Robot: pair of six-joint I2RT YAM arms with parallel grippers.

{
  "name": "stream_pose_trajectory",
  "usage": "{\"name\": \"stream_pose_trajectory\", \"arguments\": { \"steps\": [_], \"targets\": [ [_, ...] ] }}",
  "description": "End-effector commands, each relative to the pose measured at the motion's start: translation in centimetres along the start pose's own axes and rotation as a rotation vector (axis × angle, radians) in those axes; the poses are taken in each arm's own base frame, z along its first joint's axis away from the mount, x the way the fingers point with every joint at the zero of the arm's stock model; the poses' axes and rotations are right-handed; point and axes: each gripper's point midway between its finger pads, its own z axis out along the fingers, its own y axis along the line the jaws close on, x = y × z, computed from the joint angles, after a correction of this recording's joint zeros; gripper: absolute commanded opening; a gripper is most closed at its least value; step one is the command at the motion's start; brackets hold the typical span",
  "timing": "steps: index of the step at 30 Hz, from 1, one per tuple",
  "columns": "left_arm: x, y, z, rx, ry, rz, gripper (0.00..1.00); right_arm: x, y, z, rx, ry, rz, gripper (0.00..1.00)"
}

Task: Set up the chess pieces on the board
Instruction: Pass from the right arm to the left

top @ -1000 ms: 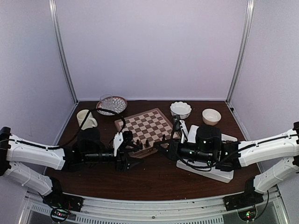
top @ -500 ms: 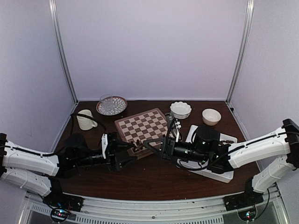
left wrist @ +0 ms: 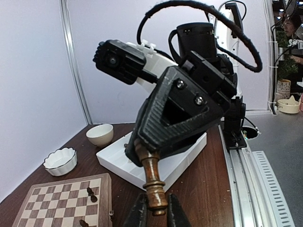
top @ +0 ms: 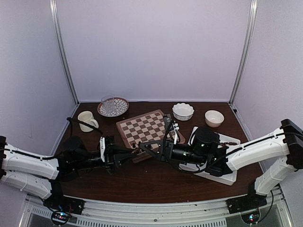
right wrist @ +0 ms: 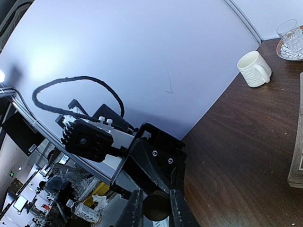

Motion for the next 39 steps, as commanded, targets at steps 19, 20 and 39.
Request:
{"name": "stream_pose_trajectory", "arguments": {
  "steps": [19,20,39],
  "targets": [
    [-1.6,-0.1,-0.3,-0.001,-0.058,0.043,0.21,-0.3,0.2,0.4,0.015,-0.016,-0.014,0.01],
    [-1.6,-0.1,-0.3,0.0,-0.059,0.043,0.21,-0.3,0.1,0.4,0.02,-0.015,-0.014,0.01],
    [-1.1,0.1,0.3,0.004,-0.003,0.025,0.0,-1.0,-0.7,-0.7,0.139,0.013,-0.115,0.26]
  ]
}}
